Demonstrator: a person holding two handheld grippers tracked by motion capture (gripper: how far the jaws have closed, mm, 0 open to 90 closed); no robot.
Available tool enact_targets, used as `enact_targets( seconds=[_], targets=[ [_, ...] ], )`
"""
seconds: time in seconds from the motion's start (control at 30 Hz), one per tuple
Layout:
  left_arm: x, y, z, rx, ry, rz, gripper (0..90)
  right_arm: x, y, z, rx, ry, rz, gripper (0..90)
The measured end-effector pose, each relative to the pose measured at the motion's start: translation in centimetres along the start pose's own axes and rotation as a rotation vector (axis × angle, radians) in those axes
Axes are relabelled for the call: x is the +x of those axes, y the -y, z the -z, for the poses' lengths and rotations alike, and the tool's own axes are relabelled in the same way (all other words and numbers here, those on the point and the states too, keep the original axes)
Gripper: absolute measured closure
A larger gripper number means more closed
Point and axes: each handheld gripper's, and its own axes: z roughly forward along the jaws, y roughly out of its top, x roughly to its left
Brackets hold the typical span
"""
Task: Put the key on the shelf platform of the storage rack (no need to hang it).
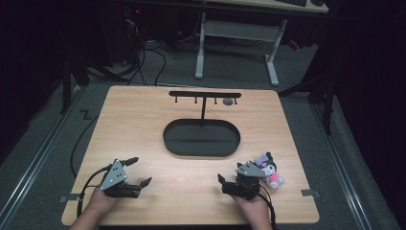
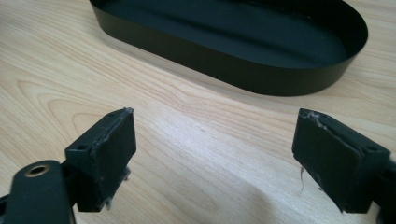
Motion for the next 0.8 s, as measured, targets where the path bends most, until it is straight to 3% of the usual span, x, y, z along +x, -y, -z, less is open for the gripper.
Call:
enact_targets(
  seconds=[0.37, 0.6, 0.67, 0.8],
  targets=[
    [-0.07, -0.08, -0.20, 0.010, 0.001, -0.007, 15.4, -0.11, 0.38, 0.48, 0.005, -0.009, -0.007, 10.6],
    [-0.15, -0.04, -0.09, 0.008, -0.002, -0.007, 15.4, 0.12, 0.22, 0.19, 0.022, -0.051, 0.003, 13.7],
    [-0.13, -0.04, -0.08, 0.009, -0.002, -0.006, 15.4, 0.33, 0.22, 0.19, 0.016, -0.049, 0.020, 13.7],
    [-0.14, -0.03, -0.06, 0.006, 0.001, -0.007, 15.4, 0.42, 0.12, 0.23, 0.016, -0.056, 0.010, 13.7]
  ],
)
